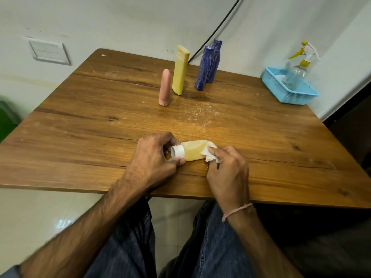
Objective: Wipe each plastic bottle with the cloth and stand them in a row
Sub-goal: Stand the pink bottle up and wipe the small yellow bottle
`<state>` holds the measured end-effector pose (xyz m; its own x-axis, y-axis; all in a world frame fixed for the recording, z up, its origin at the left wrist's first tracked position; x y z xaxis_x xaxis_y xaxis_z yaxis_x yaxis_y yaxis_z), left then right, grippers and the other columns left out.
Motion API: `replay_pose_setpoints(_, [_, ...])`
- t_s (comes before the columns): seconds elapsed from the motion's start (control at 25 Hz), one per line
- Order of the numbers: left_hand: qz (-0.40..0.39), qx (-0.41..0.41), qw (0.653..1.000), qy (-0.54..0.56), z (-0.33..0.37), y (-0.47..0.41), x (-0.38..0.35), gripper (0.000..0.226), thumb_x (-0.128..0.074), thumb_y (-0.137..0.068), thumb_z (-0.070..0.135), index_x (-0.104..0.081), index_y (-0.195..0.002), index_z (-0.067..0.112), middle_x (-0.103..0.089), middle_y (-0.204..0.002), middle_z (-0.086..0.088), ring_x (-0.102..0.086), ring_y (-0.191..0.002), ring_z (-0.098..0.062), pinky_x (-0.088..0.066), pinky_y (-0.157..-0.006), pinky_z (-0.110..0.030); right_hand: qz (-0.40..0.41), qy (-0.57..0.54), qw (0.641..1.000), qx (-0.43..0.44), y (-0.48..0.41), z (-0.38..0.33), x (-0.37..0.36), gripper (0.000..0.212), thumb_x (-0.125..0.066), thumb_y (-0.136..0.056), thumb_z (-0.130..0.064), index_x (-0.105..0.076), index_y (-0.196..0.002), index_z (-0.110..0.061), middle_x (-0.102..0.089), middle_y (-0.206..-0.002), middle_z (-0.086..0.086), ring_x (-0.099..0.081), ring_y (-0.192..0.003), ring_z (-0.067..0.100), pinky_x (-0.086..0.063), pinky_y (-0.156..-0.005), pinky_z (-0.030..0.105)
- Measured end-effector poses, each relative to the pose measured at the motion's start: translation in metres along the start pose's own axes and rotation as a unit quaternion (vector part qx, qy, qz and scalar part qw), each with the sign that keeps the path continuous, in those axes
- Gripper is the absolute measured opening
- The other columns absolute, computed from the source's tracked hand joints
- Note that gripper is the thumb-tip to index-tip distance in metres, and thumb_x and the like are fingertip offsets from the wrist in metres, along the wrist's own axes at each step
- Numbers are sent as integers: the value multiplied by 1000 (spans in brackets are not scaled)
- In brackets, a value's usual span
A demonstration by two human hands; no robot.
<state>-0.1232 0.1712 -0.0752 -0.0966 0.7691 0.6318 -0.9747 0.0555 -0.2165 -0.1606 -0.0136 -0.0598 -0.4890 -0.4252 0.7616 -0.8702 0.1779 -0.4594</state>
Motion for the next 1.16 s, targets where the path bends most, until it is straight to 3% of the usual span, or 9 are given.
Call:
replay_pose_setpoints(0.08, [3, -4, 1000, 3, 0, -1, 0, 31, -91, -68, 27, -72, -92, 24, -62, -77, 13, -58, -73, -5, -38, -58, -12, 6, -14, 999, 30, 16, -19, -8, 40, -66, -81, 10, -73, -117, -7, -65, -92, 4, -62, -87, 20, -58, -74, 31])
replay_pose_setpoints(0.24, [8, -21, 1000, 13, 1, 0, 0, 25, -88, -69, 17, -72, -88, 20, -63, -74, 12, -62, -72, -9, -47, -60, -17, -1, -48, 995, 90, 32, -37, -13, 44, -70, -76, 15, -75, -114, -6, -61, -87, 4, -61, -83, 20, -55, -70, 26])
replay_pose_setpoints(0.36, [4, -10, 1000, 23, -1, 0, 0, 30, -91, -67, 21, -73, -90, 22, -64, -77, 10, -60, -73, -8, -42, -59, -15, -35, -45, 990, 127, 24, -26, -10, 42, -68, -78, 15, -75, -113, -8, -60, -89, 3, -59, -86, 17, -56, -74, 26])
replay_pose_setpoints(0.6, [-9, 0, 1000, 16, -2, 0, -3, 33, -90, -69, 27, -73, -97, 23, -62, -82, 12, -57, -77, -5, -40, -61, -16, 9, -2, 998, 62, -12, 9, 1, 40, -63, -78, 18, -74, -110, -4, -67, -92, 4, -63, -87, 18, -60, -76, 35])
replay_pose_setpoints(0.76, [-2, -24, 999, 24, 0, 0, -2, 24, -85, -69, 16, -72, -88, 19, -62, -76, 10, -58, -71, -9, -49, -59, -27, -10, -63, 989, 136, 28, -38, -12, 40, -62, -77, 18, -76, -107, -6, -66, -96, 6, -63, -93, 20, -58, -81, 29])
replay_pose_setpoints(0.88, [2, -37, 999, 28, 2, 0, -1, 22, -82, -69, 12, -73, -89, 18, -61, -73, 11, -58, -69, -10, -48, -58, -24, -20, -79, 978, 189, 32, -46, -11, 40, -55, -79, 13, -77, -106, -7, -66, -97, 6, -62, -95, 19, -55, -85, 27])
replay_pose_setpoints(0.96, [-7, -23, 1000, 19, 0, -1, -2, 29, -89, -68, 19, -73, -92, 20, -61, -78, 11, -58, -73, -8, -48, -60, -22, -9, -38, 984, 175, 19, -26, -4, 39, -54, -78, 11, -77, -103, -8, -67, -98, 5, -62, -96, 18, -55, -85, 25])
replay_pose_setpoints(1.08, [-17, -9, 1000, 11, -3, -1, -4, 35, -91, -69, 26, -72, -98, 22, -61, -84, 13, -57, -78, -5, -45, -63, -19, 11, 12, 996, 87, -9, 15, 5, 41, -63, -75, 20, -76, -103, -7, -70, -100, 5, -64, -96, 19, -60, -84, 35])
replay_pose_setpoints(1.16, [-13, -10, 1000, 10, -2, -1, -4, 35, -90, -69, 27, -72, -98, 22, -61, -84, 12, -57, -77, -5, -45, -63, -19, 30, 4, 996, 78, -13, 16, 5, 42, -63, -73, 23, -77, -101, -6, -72, -99, 6, -65, -96, 20, -59, -84, 36])
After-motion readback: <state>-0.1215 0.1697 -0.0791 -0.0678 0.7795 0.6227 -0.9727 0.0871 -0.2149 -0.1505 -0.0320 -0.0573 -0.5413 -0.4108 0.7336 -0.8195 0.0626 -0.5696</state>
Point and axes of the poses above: each hand's wrist, its own y-axis away from the middle knuckle, its own x-axis out of the back of the hand, z = x × y, the point moved 8 cm from there along -y, towards the middle knuckle
